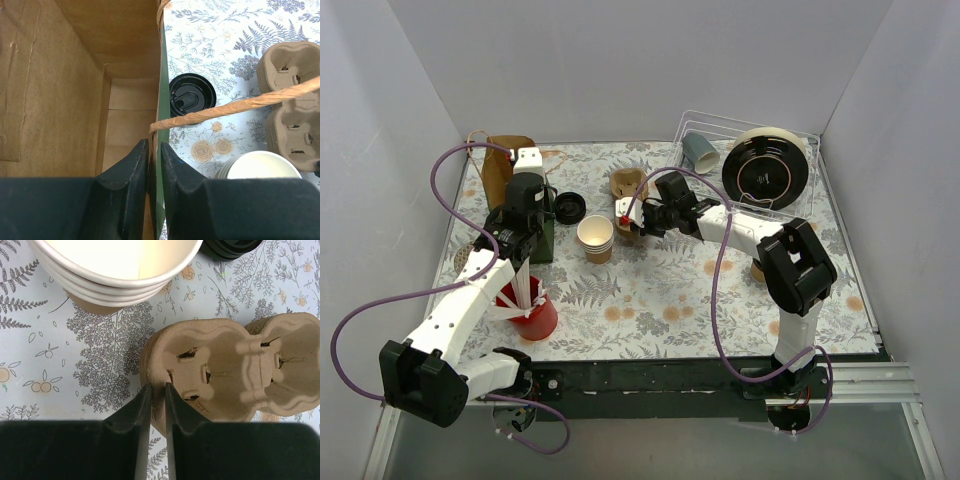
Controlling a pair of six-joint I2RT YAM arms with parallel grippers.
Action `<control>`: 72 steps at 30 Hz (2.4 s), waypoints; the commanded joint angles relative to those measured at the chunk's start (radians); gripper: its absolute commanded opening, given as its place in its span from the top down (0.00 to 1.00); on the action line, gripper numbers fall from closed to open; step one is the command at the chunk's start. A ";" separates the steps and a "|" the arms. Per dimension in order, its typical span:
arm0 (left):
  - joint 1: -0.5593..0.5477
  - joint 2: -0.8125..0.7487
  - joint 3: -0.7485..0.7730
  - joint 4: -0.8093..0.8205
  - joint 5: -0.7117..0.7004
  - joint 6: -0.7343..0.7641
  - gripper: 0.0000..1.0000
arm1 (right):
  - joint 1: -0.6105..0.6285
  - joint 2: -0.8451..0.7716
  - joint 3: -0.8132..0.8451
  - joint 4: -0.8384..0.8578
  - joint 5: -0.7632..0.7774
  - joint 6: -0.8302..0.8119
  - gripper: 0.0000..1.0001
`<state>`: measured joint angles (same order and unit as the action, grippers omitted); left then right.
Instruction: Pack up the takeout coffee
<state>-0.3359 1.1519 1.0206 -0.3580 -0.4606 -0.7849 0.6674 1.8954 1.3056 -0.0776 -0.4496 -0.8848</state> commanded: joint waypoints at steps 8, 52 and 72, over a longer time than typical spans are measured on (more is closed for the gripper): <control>0.000 0.003 -0.016 -0.007 -0.007 0.003 0.84 | -0.009 0.001 0.038 0.010 -0.015 0.010 0.93; 0.001 0.006 -0.013 -0.009 -0.007 0.001 0.84 | -0.020 0.005 0.222 -0.112 -0.092 0.041 0.99; 0.001 0.012 -0.008 -0.010 -0.006 0.004 0.84 | -0.029 0.025 0.213 -0.238 -0.142 -0.020 0.77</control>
<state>-0.3359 1.1622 1.0206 -0.3576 -0.4606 -0.7845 0.6415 1.9427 1.5314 -0.2955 -0.5533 -0.8639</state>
